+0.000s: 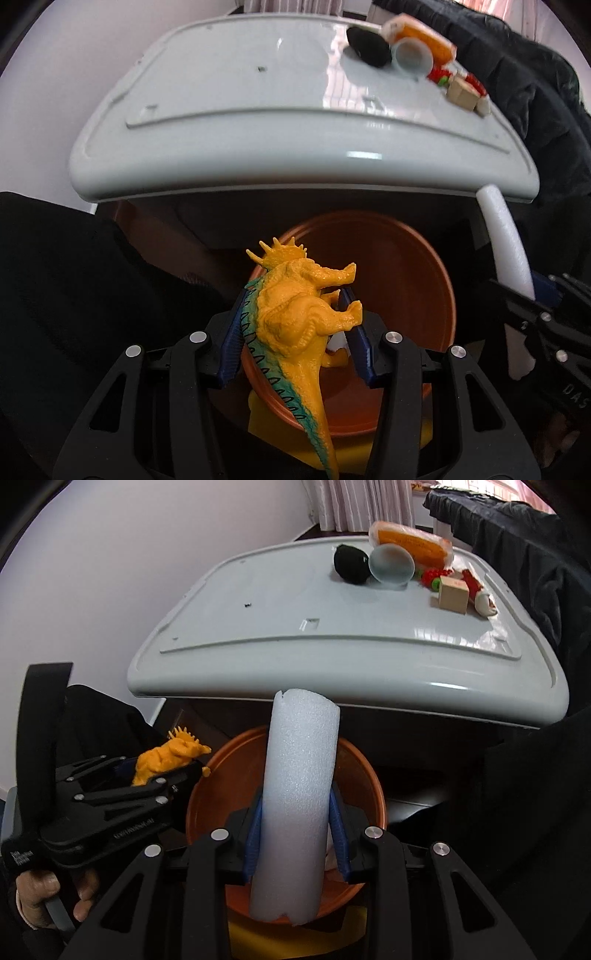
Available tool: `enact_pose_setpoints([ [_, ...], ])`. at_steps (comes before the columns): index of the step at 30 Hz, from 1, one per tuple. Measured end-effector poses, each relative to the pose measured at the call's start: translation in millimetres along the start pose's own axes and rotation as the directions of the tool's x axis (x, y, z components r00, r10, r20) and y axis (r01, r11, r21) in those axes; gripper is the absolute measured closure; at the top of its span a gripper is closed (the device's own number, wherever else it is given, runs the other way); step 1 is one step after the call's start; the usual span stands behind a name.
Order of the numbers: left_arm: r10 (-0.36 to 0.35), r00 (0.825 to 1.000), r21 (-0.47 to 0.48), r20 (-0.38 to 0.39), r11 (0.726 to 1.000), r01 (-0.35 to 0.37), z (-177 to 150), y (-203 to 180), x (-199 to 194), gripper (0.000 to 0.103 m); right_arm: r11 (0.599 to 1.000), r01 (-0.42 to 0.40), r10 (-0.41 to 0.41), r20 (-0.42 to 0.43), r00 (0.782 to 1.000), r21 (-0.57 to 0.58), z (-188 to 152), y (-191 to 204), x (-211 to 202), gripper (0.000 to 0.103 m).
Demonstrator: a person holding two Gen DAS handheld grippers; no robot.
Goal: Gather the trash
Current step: 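Carry the foam tube and dinosaur toy into the orange bucket and open both tools, then grasp the wooden block with the right tool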
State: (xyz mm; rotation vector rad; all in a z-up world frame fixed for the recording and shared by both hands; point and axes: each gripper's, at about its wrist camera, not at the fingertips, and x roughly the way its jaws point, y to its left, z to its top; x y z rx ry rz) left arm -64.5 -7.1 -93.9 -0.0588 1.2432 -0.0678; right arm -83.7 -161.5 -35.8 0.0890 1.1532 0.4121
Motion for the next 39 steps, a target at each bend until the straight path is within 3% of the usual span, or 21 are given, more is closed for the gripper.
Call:
enact_pose_setpoints([
  [6,0.001,0.998,-0.001,-0.065,1.0,-0.001,-2.3,-1.3,17.1,0.055,1.0,-0.002,0.003,-0.082,0.997,0.008,-4.3,-2.1,20.7,0.07],
  [13,-0.002,0.997,-0.002,-0.081,1.0,0.002,-1.8,-4.2,21.8,0.055,1.0,0.0,0.002,-0.103,0.995,0.02,-2.8,-4.4,26.1,0.066],
  [14,0.0,0.997,0.0,-0.082,1.0,0.0,-1.9,-4.8,21.6,0.055,1.0,0.003,-0.001,-0.103,0.995,0.019,-2.2,-4.5,25.5,0.063],
  [15,0.008,0.997,0.001,-0.082,1.0,-0.008,-3.0,-3.8,20.4,0.054,1.0,0.008,-0.006,-0.102,0.995,0.018,-1.1,-4.7,25.6,0.053],
  [16,0.024,0.996,0.004,-0.081,1.0,-0.024,-1.9,-4.9,19.9,0.047,1.0,0.011,-0.009,-0.097,0.995,0.018,-0.7,-4.3,24.7,0.049],
  [18,0.04,0.997,0.007,-0.072,0.999,-0.04,-0.6,-5.8,17.9,0.034,1.0,0.015,-0.013,-0.087,0.996,0.02,-0.3,-5.0,22.0,0.049],
  [19,0.042,0.997,0.006,-0.061,0.999,-0.041,0.0,-6.1,15.4,0.032,1.0,0.015,-0.013,-0.085,0.996,0.021,-0.7,-5.0,21.6,0.049],
  [33,0.017,1.0,-0.033,-0.017,0.999,-0.017,4.8,4.3,8.4,0.032,0.994,-0.01,0.016,-0.059,0.998,0.105,6.2,-25.1,16.2,0.049],
  [39,-0.034,0.997,-0.066,0.071,0.997,0.039,9.1,11.6,-10.2,0.029,0.989,0.022,-0.026,0.023,0.999,0.149,45.1,-54.4,-0.2,0.044],
])
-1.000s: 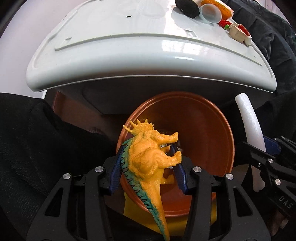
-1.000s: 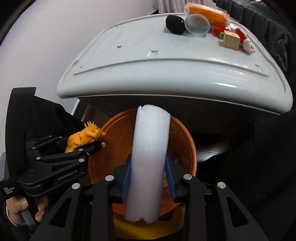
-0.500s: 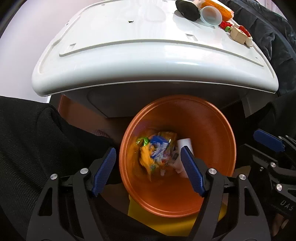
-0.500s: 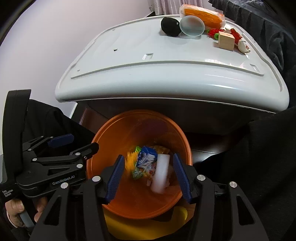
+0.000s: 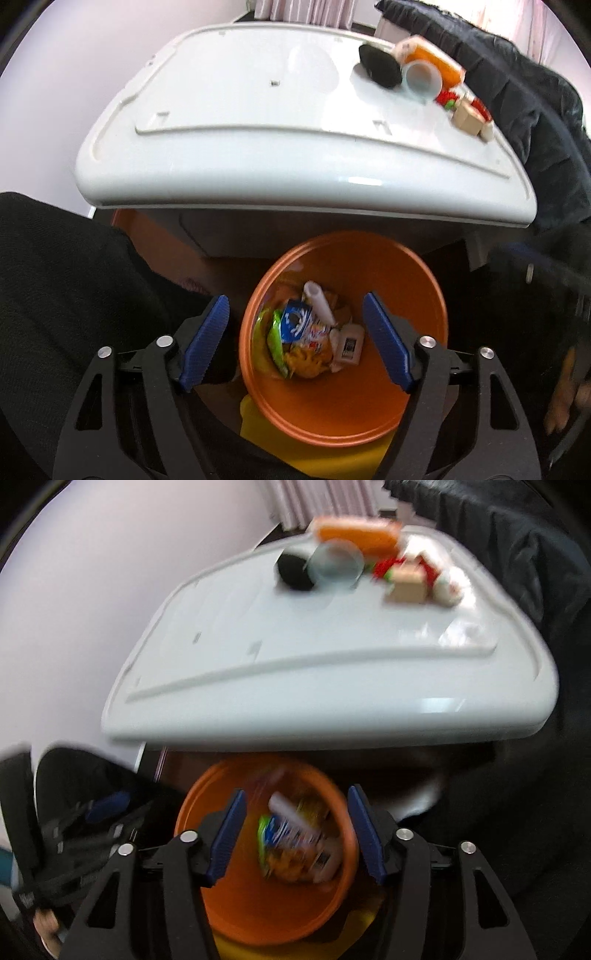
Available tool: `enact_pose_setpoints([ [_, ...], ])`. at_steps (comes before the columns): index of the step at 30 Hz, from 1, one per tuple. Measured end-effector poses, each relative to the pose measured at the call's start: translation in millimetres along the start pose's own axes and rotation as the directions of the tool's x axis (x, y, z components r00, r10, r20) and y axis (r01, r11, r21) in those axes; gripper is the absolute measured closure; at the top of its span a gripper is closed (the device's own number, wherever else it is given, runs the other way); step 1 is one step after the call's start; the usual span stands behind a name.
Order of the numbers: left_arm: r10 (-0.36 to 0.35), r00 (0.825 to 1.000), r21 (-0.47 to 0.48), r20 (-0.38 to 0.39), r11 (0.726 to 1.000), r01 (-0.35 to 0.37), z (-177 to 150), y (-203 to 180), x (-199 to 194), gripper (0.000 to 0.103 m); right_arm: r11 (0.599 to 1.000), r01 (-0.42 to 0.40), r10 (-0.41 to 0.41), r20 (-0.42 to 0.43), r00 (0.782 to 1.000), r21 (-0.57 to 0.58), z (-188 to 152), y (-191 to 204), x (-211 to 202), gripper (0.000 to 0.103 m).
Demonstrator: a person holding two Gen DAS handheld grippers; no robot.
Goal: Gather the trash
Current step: 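Grasp the wooden block with the right tool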
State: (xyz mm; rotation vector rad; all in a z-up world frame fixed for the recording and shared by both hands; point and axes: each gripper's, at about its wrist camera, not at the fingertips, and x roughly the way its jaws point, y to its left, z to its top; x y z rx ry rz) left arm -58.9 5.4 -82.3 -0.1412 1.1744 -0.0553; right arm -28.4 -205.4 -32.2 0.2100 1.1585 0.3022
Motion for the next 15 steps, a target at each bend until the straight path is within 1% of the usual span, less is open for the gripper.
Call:
enact_pose_setpoints([
  [3,-0.019,1.0,0.006,0.022,1.0,0.019,1.2,-4.3,-1.8,0.029,0.999,0.038,-0.039,0.054,0.998,0.015,29.4,-15.4,-9.3,0.043],
  [4,-0.022,0.999,0.007,0.024,1.0,0.022,1.2,-4.4,-1.8,0.029,0.998,0.051,-0.053,0.076,0.996,0.026,42.8,-23.5,-12.4,0.042],
  [7,-0.032,0.999,0.011,0.02,0.999,0.032,1.7,-4.4,-0.4,0.029,0.995,0.084,-0.09,0.111,0.99,0.053,69.4,-42.1,-14.0,0.042],
  [10,-0.039,0.999,0.009,0.019,0.999,0.039,2.4,-3.2,0.7,0.029,0.99,0.076,-0.089,0.107,0.99,0.115,99.3,-62.5,1.0,0.042],
  [12,-0.04,0.999,0.01,0.02,0.999,0.039,2.2,-2.0,1.0,0.029,0.987,0.069,-0.084,0.099,0.991,0.146,113.5,-69.8,13.9,0.043],
  [15,-0.042,0.999,0.012,0.017,0.999,0.042,2.3,-2.4,2.0,0.029,0.978,0.096,-0.115,0.093,0.989,0.185,129.8,-77.5,34.2,0.043],
])
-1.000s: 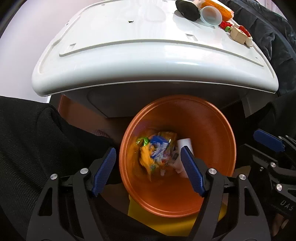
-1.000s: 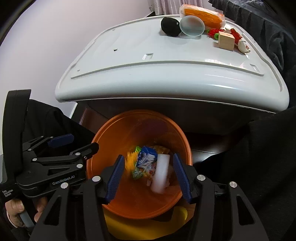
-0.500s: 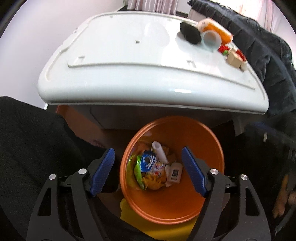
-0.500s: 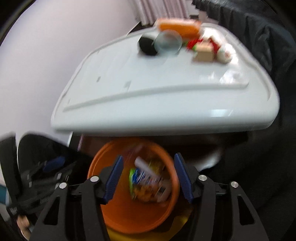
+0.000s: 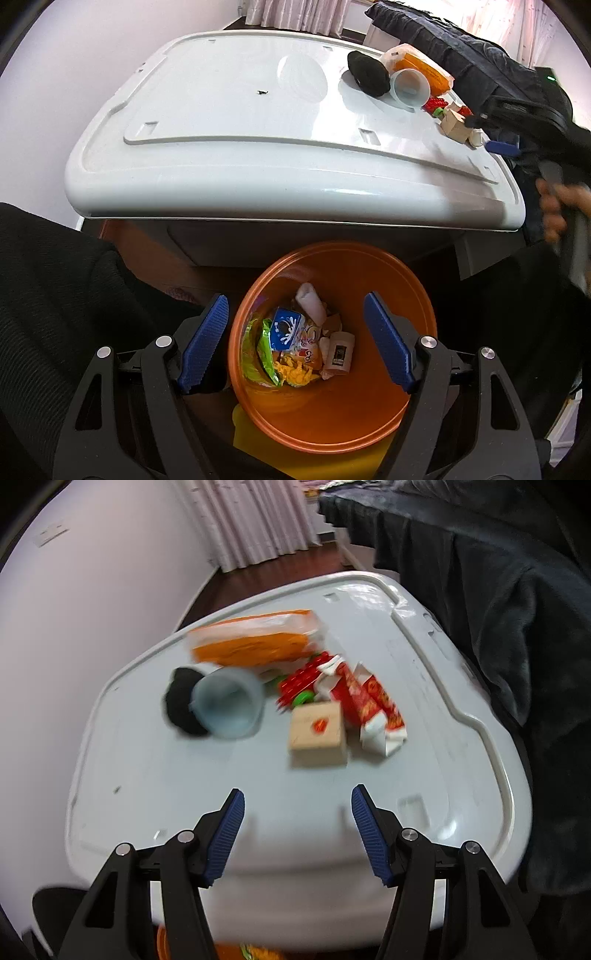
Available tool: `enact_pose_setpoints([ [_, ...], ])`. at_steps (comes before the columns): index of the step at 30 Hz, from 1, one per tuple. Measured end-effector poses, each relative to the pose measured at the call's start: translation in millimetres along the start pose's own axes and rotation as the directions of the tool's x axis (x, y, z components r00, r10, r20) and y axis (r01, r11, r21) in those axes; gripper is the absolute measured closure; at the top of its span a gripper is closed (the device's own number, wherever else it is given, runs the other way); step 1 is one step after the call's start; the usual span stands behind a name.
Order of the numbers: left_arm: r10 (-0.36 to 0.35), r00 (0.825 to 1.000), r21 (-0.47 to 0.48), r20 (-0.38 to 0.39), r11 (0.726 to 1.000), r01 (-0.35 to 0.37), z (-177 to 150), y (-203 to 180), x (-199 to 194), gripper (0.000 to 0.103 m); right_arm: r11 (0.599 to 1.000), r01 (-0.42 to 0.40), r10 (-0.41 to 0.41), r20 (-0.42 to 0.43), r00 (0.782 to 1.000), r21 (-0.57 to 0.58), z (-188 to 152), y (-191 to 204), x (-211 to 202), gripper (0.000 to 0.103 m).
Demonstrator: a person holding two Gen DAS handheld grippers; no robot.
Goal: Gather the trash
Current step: 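Grasp the wooden block with the right tool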
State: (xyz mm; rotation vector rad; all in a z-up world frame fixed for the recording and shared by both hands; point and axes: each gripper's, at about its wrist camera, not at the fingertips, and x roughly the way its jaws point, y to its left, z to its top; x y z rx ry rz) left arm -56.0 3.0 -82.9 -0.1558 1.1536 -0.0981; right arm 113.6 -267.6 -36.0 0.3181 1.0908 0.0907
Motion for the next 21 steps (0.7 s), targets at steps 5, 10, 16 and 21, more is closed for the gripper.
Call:
enact_pose_setpoints([
  [5,-0.015,1.0,-0.002,-0.001,1.0,0.015,1.0,0.2,1.6,0.029,0.999,0.033,-0.033,-0.001,0.999,0.027,12.4,-4.1,21.9,0.043],
  [10,-0.028,1.0,0.008,-0.008,1.0,0.028,1.1,-0.8,4.1,0.029,0.997,0.074,-0.074,0.016,0.997,0.019,20.6,-4.6,38.0,0.043],
  [16,-0.032,0.999,-0.001,-0.018,0.999,0.032,-0.5,2.5,6.0,0.029,0.985,0.162,-0.159,0.061,0.985,-0.057,30.0,9.4,49.9,0.048],
  [21,-0.023,0.999,0.0,-0.021,1.0,0.023,0.0,1.5,6.7,0.029,0.96,0.24,-0.228,0.093,0.969,-0.147,20.2,22.1,53.5,0.068],
])
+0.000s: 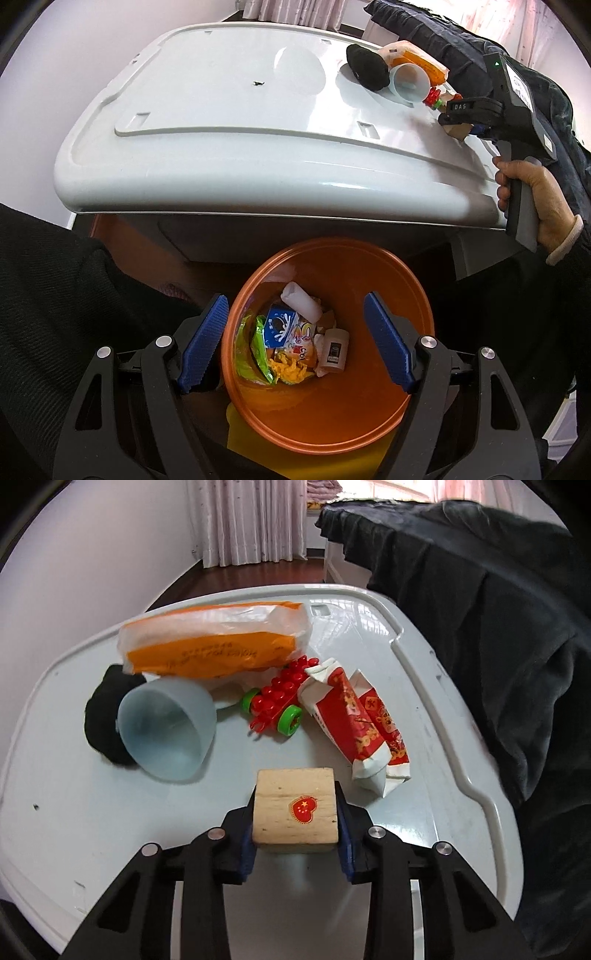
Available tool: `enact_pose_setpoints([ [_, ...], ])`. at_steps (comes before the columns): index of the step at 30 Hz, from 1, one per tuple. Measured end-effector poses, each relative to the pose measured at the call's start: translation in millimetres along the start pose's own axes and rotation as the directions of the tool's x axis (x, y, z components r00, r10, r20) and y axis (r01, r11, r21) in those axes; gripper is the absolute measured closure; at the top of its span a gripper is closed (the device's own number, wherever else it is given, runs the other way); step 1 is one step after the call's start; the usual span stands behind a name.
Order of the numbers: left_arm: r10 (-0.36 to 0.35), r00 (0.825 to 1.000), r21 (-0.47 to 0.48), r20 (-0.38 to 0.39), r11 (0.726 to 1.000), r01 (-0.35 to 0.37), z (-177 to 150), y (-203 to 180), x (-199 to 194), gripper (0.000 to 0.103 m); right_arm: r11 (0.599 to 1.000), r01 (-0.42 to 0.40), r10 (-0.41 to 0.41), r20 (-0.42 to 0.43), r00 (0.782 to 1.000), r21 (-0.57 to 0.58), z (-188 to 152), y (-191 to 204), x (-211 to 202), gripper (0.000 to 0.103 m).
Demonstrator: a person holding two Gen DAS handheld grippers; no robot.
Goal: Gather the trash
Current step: 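Grasp the wooden block with the right tool, then grasp the black sock with the left tool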
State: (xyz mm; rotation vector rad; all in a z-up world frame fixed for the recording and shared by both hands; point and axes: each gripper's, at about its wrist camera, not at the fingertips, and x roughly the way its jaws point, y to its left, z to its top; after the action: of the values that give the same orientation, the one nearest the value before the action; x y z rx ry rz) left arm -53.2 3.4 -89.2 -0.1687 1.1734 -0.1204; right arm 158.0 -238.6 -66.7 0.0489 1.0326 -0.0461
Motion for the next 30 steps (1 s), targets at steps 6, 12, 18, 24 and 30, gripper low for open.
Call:
enact_pose_setpoints([
  [6,0.023,1.0,0.03,0.017,0.999,-0.023,8.1,-8.0,-5.7,0.029,0.984,-0.164,0.165,0.001,0.986,0.075,-16.4,-12.3,-27.7,0.069],
  [12,-0.01,0.998,0.134,0.069,0.991,0.001,54.4,-38.0,0.2,0.029,0.976,-0.204,0.196,0.102,0.975,0.073,-34.2,-41.7,-81.9,0.068],
  [18,-0.125,0.989,0.182,0.084,0.977,0.108,134.6,-75.7,32.3,0.029,0.961,-0.217,0.194,0.143,0.97,0.17,-40.6,-85.7,-84.1,0.068],
  [24,-0.093,0.986,0.003,0.14,0.996,0.094,220.7,-79.9,62.3,0.029,0.942,-0.263,0.236,0.148,0.96,0.207,-44.3,-94.7,-85.6,0.068],
  [30,-0.099,0.989,-0.139,0.109,0.984,0.114,269.0,-79.6,95.3,0.029,0.938,-0.293,0.271,0.138,0.953,0.185,-43.9,-87.6,-83.8,0.068],
])
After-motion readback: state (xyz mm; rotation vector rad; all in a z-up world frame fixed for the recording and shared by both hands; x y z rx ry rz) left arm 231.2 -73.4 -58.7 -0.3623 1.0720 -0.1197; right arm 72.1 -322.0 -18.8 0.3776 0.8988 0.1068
